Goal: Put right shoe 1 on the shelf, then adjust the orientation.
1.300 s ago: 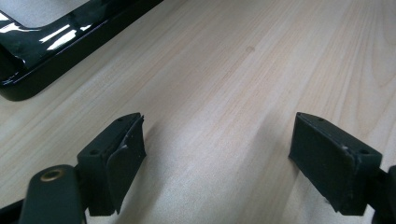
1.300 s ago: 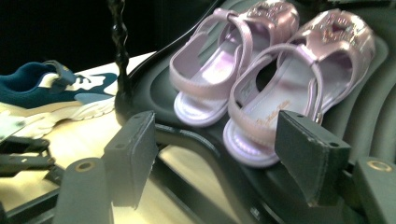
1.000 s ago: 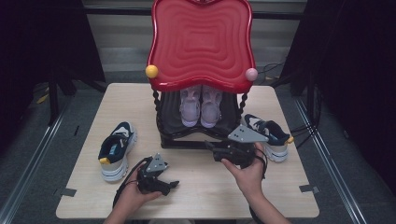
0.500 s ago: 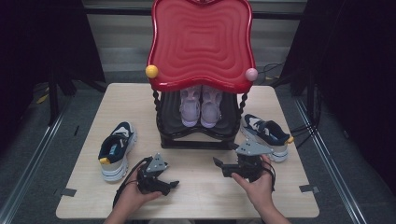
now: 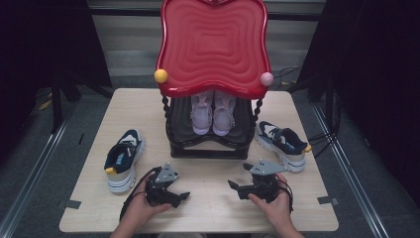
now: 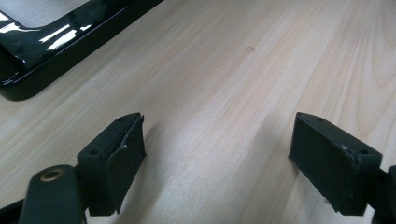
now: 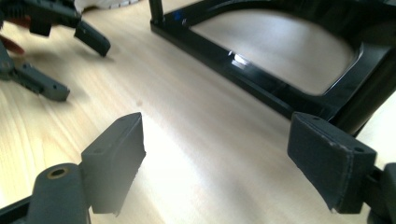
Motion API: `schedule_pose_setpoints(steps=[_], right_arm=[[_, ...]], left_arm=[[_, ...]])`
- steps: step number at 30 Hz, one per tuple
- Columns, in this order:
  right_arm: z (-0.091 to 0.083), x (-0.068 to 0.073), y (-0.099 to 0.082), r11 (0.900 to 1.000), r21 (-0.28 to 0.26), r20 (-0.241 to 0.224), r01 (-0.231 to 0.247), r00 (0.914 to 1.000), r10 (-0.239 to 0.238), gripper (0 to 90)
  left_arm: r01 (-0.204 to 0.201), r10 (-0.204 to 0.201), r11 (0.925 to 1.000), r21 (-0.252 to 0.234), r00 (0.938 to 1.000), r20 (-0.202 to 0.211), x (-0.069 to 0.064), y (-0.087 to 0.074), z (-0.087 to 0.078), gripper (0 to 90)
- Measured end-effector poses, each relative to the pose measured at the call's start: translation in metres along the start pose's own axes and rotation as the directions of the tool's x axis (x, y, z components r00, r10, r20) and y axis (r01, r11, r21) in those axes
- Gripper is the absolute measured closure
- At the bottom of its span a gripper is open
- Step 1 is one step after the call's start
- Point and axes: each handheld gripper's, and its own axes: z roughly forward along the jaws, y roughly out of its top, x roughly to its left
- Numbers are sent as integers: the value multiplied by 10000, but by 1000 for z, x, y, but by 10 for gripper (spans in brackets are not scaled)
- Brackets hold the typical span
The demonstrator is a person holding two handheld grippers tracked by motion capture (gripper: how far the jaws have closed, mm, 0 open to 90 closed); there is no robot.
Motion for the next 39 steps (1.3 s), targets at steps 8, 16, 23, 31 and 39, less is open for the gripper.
schedule_pose_setpoints(steps=[8,16,23,31,39], right_arm=[[8,0,-9,9991,417,-85,83,9999,-79,164],[13,-1,-15,9971,735,-244,216,9995,-198,153],[15,-2,-18,9927,1072,-448,557,9977,-511,141],[20,0,-18,9790,1831,-475,892,9955,-818,139],[21,-2,-18,9785,1927,-539,742,9964,-650,137]], left_arm=[[-77,77,10000,63,10000,19,0,0,0,172],[-107,107,9999,85,9999,23,1,0,0,171],[-105,105,9999,65,9999,31,0,0,0,169],[-14,14,10000,-8,10000,21,0,0,0,169],[-30,30,10000,-49,10000,7,-1,0,1,160]])
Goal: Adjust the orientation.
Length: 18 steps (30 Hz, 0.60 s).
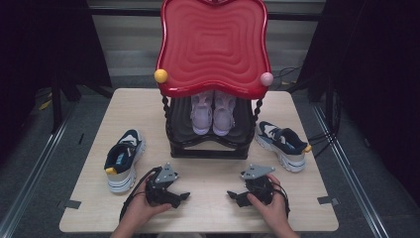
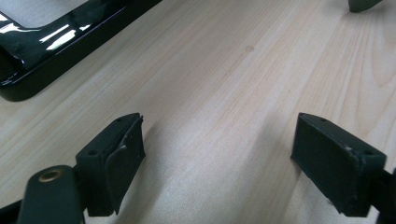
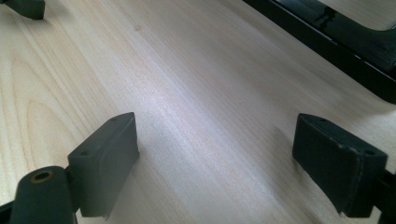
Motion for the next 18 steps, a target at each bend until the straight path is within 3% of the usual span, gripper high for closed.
schedule_pose_setpoints(steps=[10,18], right_arm=[[1,-1,0,10000,-3,-115,-54,9999,54,134],[1,-1,0,10000,5,-117,-42,9999,42,133]], left_arm=[[-118,118,9998,155,9999,-26,0,0,-1,153],[43,-39,9993,367,9999,-104,1,0,-4,163]])
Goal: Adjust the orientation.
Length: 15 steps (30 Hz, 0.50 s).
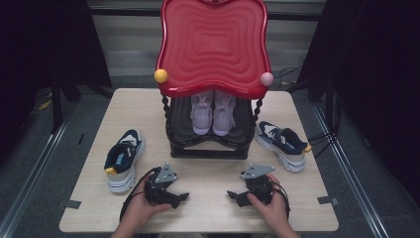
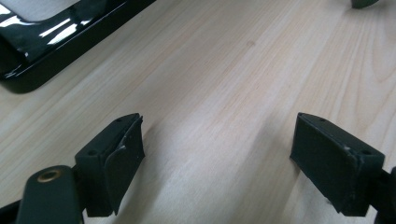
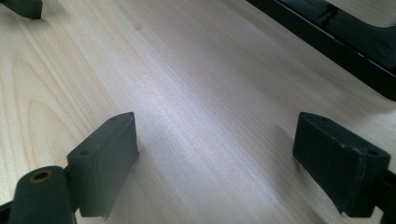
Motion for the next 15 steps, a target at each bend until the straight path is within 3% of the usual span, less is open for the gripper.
schedule_pose_setpoints(steps=[6,15], right_arm=[[0,0,0,10000,-1,-9,3,10000,-3,132],[0,0,0,10000,0,-12,0,10000,0,132]], left_arm=[[228,-223,9982,553,9997,-111,4,2,-5,176],[-56,38,9888,1490,9999,125,9,13,-20,209]])
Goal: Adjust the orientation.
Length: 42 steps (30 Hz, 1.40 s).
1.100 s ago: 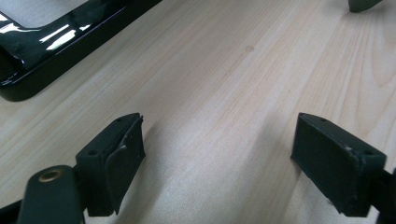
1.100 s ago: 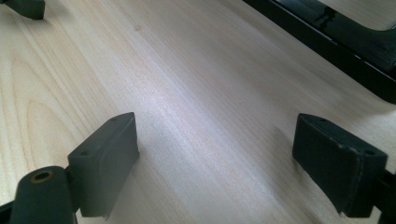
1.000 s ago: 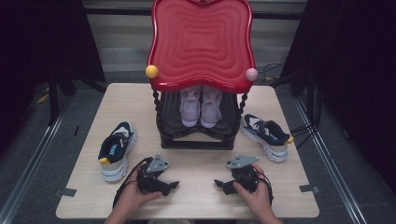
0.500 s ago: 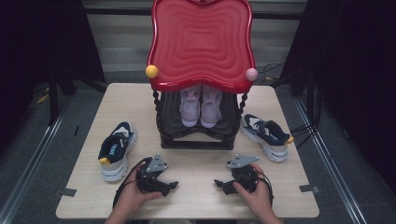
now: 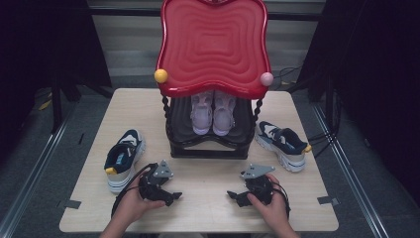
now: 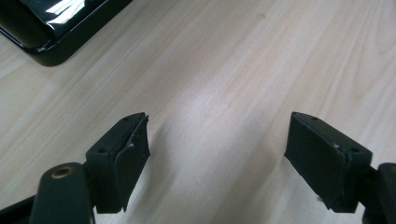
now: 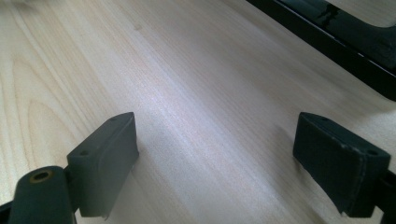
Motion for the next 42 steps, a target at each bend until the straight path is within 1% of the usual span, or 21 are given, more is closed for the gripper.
schedule_pose_setpoints(steps=[1,2,5,8,11,13,15,17,19,22,23,26,27,29,30,31,34,37,39,40,42], right_arm=[[0,0,0,10000,0,-1,3,10000,-3,132],[0,0,0,10000,0,-2,0,10000,0,132],[0,0,0,10000,2,-3,1,10000,-1,132],[0,0,0,10000,-1,-2,5,10000,-5,132],[0,0,0,10000,0,-4,4,10000,-4,132],[0,0,0,10000,-1,-1,7,10000,-7,132],[0,0,0,10000,15,5,-16,10000,16,132],[0,0,0,10000,16,3,-22,10000,22,132],[0,0,0,10000,16,2,-19,10000,19,132],[0,0,0,10000,16,2,-20,10000,20,132],[0,0,0,10000,16,3,-18,10000,18,132],[0,0,0,10000,18,0,-22,10000,22,131],[0,0,0,10000,17,0,-22,10000,22,132],[0,0,0,10000,17,1,-21,10000,21,131],[0,0,0,10000,16,2,-21,10000,21,131],[0,0,0,10000,17,1,-21,10000,21,132],[0,0,0,10000,17,0,-20,10000,20,131],[0,0,0,10000,17,-2,-22,10000,22,131],[0,0,0,10000,19,-11,-17,10000,17,130],[0,0,0,10000,17,-19,-2,10000,2,130],[0,0,0,10000,43,5,3,10000,-3,130]], left_arm=[[-115,114,9998,161,9999,66,1,1,-2,210],[-241,240,9989,402,9997,41,2,3,-4,210],[-420,412,9957,829,9991,113,3,6,-9,219],[-444,440,9934,1060,9990,67,7,9,-14,228],[-557,567,9889,1379,9984,-31,11,11,-22,228],[-505,530,9866,1548,9985,-123,13,12,-27,228],[-562,589,9827,1767,9982,-103,15,13,-31,228],[-658,693,9760,2077,9975,-97,17,14,-35,228],[-569,598,9712,2315,9982,-55,19,16,-38,228],[-671,702,9627,2622,9975,-23,22,18,-43,228],[-653,700,9585,2775,9975,-71,23,18,-45,228],[-655,712,9546,2907,9974,-93,26,19,-48,228],[-649,717,9519,2993,9974,-120,28,20,-50,228],[-581,655,9513,3028,9978,-142,31,20,-53,228],[-614,697,9504,3049,9974,-165,32,20,-55,228],[-501,590,9523,3011,9980,-206,33,20,-56,228],[-539,663,9501,3074,9973,-301,37,21,-62,228],[-403,559,9496,3110,9976,-415,41,21,-69,228],[-385,575,9494,3117,9970,-520,44,21,-75,228],[-288,484,9498,3114,9973,-556,45,21,-77,228],[-253,467,9479,3177,9971,-599,47,21,-82,228]])
